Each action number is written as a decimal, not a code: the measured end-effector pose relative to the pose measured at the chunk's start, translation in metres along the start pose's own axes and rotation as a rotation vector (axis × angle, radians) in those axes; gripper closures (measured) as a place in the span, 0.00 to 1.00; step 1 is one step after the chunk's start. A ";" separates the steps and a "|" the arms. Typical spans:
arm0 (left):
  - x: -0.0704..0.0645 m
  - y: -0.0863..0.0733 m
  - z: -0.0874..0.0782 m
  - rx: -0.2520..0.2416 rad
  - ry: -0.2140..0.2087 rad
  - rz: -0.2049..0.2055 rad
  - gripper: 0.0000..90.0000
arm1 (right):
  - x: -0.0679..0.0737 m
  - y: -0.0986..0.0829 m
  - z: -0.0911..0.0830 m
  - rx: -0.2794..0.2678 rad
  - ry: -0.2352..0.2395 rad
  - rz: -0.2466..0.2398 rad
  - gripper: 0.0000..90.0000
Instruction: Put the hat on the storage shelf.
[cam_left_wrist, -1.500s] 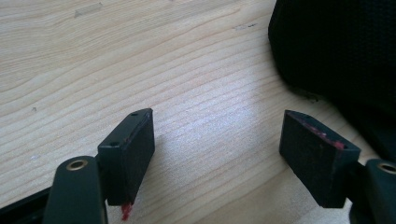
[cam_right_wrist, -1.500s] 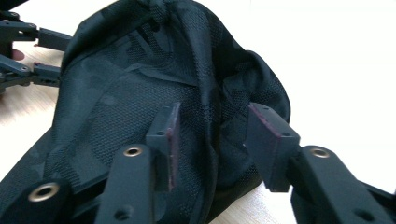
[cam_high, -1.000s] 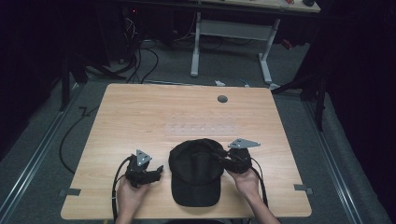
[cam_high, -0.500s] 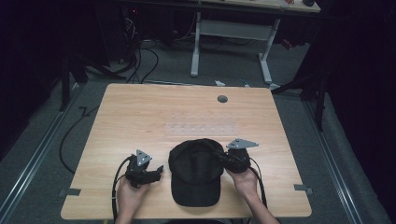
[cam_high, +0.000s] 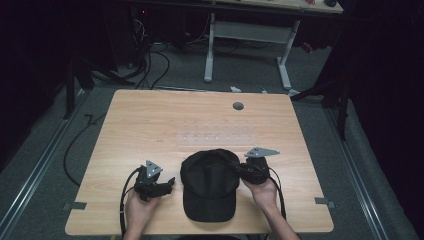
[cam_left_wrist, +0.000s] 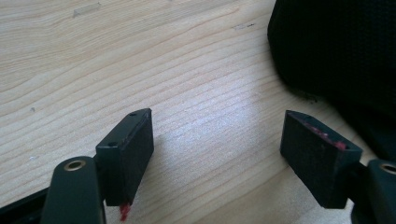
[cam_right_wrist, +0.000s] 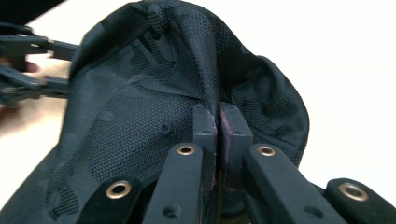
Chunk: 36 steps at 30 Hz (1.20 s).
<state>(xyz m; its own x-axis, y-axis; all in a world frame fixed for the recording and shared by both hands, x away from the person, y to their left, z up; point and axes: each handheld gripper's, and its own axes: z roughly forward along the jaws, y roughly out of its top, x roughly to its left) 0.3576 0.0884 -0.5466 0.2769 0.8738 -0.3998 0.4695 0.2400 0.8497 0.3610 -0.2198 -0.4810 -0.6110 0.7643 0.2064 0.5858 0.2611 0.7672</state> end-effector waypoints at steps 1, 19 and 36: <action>0.000 0.000 0.000 0.000 0.000 0.000 0.29 | 0.000 0.000 0.000 -0.006 0.009 -0.002 0.96; 0.000 0.000 0.000 -0.002 0.001 -0.002 0.30 | -0.003 0.003 -0.020 -0.077 0.080 -0.021 0.97; 0.000 0.000 -0.001 -0.002 0.000 -0.009 0.29 | -0.005 0.026 -0.048 -0.134 0.068 -0.088 0.97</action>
<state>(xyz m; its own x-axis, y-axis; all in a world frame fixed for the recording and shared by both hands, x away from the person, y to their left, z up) 0.3570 0.0886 -0.5462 0.2724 0.8718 -0.4072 0.4702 0.2486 0.8468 0.3536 -0.2447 -0.4332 -0.6942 0.6989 0.1721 0.4550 0.2408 0.8573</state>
